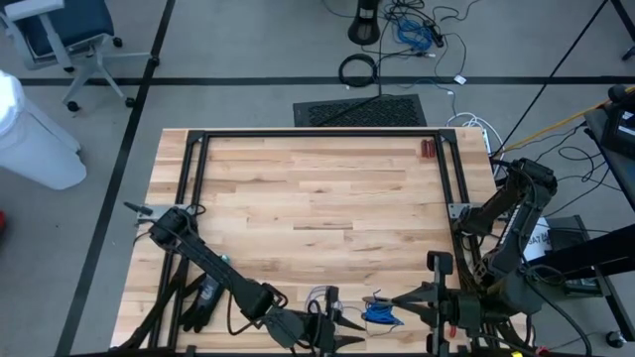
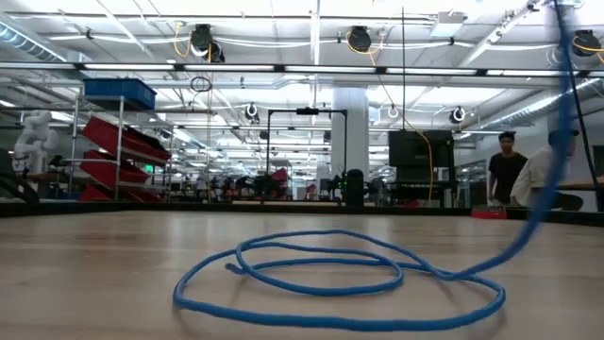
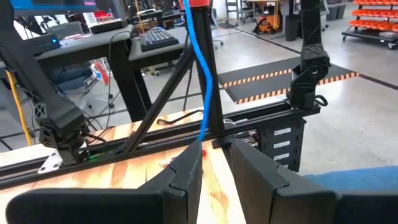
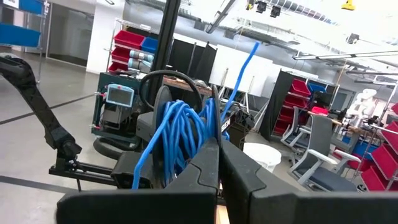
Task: Coil cords
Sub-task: Coil the blue wire onto the spool
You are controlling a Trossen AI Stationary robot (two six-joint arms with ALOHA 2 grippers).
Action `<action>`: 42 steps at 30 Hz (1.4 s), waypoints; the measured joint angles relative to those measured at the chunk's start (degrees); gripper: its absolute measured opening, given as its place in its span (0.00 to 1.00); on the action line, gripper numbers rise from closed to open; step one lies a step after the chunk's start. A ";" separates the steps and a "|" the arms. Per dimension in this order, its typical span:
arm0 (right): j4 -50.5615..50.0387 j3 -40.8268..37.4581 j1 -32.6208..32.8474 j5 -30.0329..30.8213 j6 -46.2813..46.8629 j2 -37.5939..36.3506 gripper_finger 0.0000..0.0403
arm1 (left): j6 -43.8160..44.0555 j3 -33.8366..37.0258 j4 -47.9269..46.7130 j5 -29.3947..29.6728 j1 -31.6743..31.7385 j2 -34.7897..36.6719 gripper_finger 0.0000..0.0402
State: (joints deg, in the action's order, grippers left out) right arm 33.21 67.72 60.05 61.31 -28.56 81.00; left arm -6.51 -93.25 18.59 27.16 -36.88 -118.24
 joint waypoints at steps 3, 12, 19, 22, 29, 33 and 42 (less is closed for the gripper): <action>0.04 0.00 0.00 0.01 -0.02 0.01 0.00 | 0.01 0.00 0.17 0.00 0.02 0.00 0.23; 0.04 0.00 0.00 0.01 -0.02 0.01 0.00 | 0.14 0.00 0.37 5.92 0.31 0.02 0.23; 0.04 0.00 0.00 0.01 -0.04 0.01 0.00 | 0.18 0.00 0.39 2.72 0.17 0.02 0.23; 0.04 0.00 0.00 0.01 -0.04 0.01 0.00 | 0.18 0.00 0.39 2.60 0.22 0.02 0.23; 0.02 0.00 -0.18 -0.01 -0.04 0.01 0.00 | 0.23 0.00 0.42 2.37 0.37 0.04 0.23; 0.02 0.00 -0.51 -0.03 -0.04 0.01 0.00 | 0.23 0.00 0.49 1.06 0.40 0.04 0.23; 0.00 0.00 -0.85 -0.10 -0.04 0.01 0.00 | 0.40 0.00 0.55 0.17 0.87 0.04 0.23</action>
State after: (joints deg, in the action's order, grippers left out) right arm 33.21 67.72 59.20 61.21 -28.60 81.01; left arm -6.11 -93.25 19.14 27.33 -36.01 -118.19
